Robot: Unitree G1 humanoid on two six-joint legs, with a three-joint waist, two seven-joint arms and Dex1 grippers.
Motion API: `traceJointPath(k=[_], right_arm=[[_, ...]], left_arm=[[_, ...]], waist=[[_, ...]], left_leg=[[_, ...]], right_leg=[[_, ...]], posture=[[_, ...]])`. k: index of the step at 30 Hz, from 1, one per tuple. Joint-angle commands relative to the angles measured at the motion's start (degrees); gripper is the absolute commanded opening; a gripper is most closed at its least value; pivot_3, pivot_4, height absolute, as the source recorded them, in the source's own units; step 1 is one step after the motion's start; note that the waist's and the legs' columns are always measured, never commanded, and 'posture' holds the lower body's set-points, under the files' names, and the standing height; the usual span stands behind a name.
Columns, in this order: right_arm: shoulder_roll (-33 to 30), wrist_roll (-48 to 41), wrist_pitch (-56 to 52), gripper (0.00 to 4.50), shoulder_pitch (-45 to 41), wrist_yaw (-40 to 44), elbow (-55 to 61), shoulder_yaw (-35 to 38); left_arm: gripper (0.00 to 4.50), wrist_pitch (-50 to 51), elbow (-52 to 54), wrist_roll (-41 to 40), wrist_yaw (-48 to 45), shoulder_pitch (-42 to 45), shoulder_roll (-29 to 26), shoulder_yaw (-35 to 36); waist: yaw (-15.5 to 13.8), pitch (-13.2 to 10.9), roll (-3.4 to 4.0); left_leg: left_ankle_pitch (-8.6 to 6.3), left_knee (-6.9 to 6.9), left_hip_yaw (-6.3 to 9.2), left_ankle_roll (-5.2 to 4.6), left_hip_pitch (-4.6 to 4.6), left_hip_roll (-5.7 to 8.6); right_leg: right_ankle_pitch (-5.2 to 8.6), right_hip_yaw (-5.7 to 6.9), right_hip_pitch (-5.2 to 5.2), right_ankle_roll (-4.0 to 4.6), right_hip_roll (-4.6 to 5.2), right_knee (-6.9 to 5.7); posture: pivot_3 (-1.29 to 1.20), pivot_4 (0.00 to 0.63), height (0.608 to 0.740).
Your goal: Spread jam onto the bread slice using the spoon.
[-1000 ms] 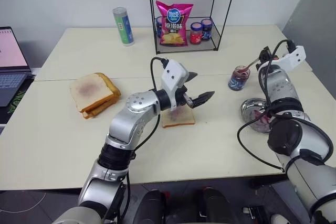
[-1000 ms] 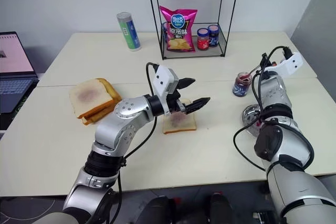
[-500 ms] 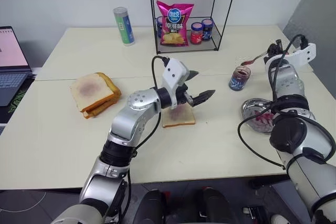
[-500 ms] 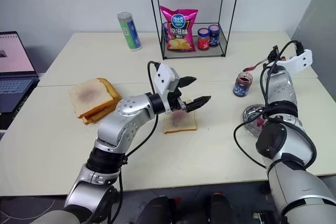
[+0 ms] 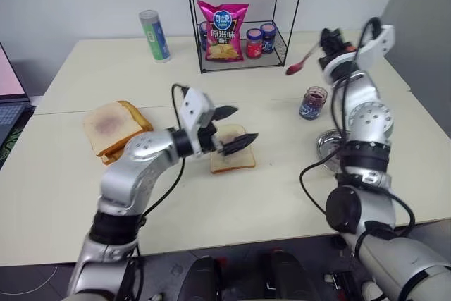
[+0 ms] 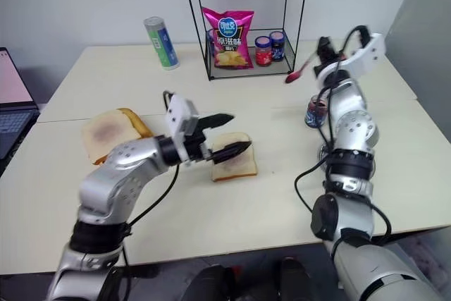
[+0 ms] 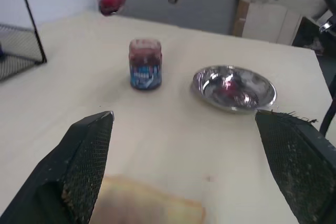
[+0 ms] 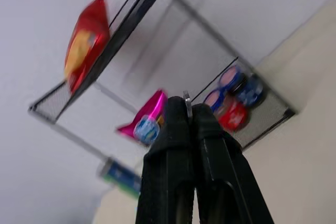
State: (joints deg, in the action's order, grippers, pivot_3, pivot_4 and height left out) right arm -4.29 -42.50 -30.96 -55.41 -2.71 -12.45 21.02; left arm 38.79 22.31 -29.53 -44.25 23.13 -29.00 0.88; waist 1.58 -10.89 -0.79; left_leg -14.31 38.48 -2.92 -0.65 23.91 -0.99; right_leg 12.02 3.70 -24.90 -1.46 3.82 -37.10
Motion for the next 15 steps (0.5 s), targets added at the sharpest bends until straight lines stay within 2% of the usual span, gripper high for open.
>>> traceJointPath(k=[1,5,9,15], right_arm=[[0.88,3.39,-0.80,0.08,2.14,4.78,9.76,-9.29],[-0.47,11.51,3.13,0.08,7.19,11.93,14.83,-20.90],[-0.70,18.60,8.30,0.08,13.16,16.99,16.51,-29.47],[0.17,31.29,24.33,0.08,18.29,20.92,6.92,-37.40]], left_arm=[[4.50,3.70,9.25,-3.81,2.23,-7.17,-3.49,6.32],[4.50,5.07,15.40,-4.78,4.94,-16.81,-5.61,10.87],[4.50,4.84,18.08,-4.73,8.69,-22.32,-4.90,13.45],[4.50,3.73,19.40,-3.99,12.47,-25.39,-3.60,12.65]], waist=[[-0.07,0.01,-0.01],[-0.11,0.02,-0.04],[-0.32,0.05,-0.09],[-0.26,0.07,-0.13]], left_leg=[[0.00,0.01,0.00,0.00,0.00,0.04],[-0.01,0.00,-0.05,-0.01,-0.02,0.06],[-0.01,0.02,-0.02,-0.01,-0.04,0.07],[0.01,0.06,-0.02,0.01,-0.08,0.05]], right_leg=[[0.00,0.01,-0.01,0.00,0.02,0.00],[0.01,-0.04,-0.02,-0.01,0.06,0.06],[0.02,0.00,0.00,-0.01,0.06,0.05],[0.04,0.00,0.00,-0.05,0.00,0.02]], posture=[[0.00,0.150,0.740],[0.00,0.150,0.740],[0.00,0.150,0.740],[0.00,0.150,0.740]])
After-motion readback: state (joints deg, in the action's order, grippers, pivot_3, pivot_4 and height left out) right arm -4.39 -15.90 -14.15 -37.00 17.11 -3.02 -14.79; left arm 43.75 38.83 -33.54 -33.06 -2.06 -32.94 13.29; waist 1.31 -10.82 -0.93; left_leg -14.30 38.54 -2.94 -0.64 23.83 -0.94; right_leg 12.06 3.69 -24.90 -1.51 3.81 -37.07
